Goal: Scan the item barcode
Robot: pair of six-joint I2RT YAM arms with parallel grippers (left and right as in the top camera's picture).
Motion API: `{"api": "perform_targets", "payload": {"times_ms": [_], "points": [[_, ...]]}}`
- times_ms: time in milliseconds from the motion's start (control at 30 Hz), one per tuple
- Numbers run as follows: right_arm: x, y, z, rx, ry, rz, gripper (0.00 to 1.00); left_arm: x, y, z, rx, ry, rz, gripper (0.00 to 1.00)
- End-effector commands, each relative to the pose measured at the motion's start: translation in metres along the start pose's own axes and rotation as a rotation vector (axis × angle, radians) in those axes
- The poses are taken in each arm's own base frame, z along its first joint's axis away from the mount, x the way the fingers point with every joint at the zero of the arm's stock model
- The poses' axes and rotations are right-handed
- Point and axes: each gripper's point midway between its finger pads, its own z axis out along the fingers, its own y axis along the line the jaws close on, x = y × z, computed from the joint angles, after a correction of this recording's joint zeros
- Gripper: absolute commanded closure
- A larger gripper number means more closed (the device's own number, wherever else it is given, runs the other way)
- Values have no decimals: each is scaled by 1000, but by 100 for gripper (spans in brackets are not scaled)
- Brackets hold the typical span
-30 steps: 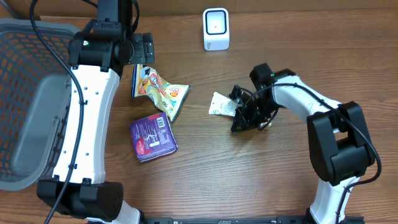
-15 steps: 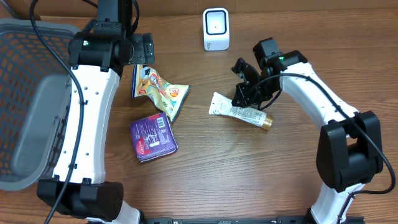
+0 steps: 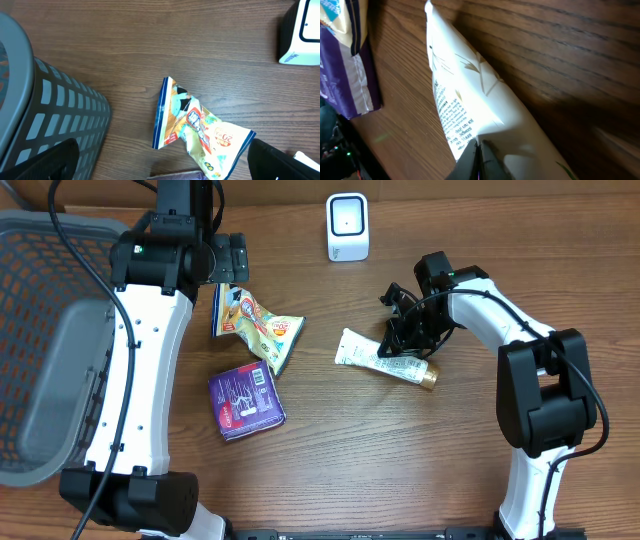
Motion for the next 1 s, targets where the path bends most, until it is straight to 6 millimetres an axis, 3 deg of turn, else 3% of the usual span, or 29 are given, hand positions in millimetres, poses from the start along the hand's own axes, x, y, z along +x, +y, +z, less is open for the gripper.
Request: {"api": "perform_targets", "payload": {"times_ms": [0, 267, 433, 600, 800, 833, 867, 900, 933, 967], "points": [[4, -13, 18, 6, 40, -3, 96, -7, 5, -8, -11, -28, 8, 0], [16, -38, 49, 15, 106, 43, 96, -7, 5, -8, -11, -28, 8, 0], [18, -46, 47, 67, 120, 44, 96, -7, 5, -8, -11, -28, 8, 0], [11, -33, 28, 68, 91, 26, 96, -7, 5, -8, -11, -28, 8, 0], [-9, 11, -33, 79, 0, -32, 96, -7, 5, -8, -11, -28, 8, 1], [-11, 19, -44, 80, -14, -37, 81, -7, 5, -8, -11, -29, 8, 0], [-12, 26, -53, 81, -27, -39, 41, -7, 5, -8, -11, -29, 8, 0], [-13, 31, -59, 83, -38, -42, 9, -7, 5, -8, -11, -28, 8, 0], [-13, 34, -64, 88, -52, -38, 0, -7, 5, -8, -11, -28, 8, 0], [-14, 35, -67, 91, -60, -26, 0, -7, 5, -8, -11, -28, 8, 0]]}}
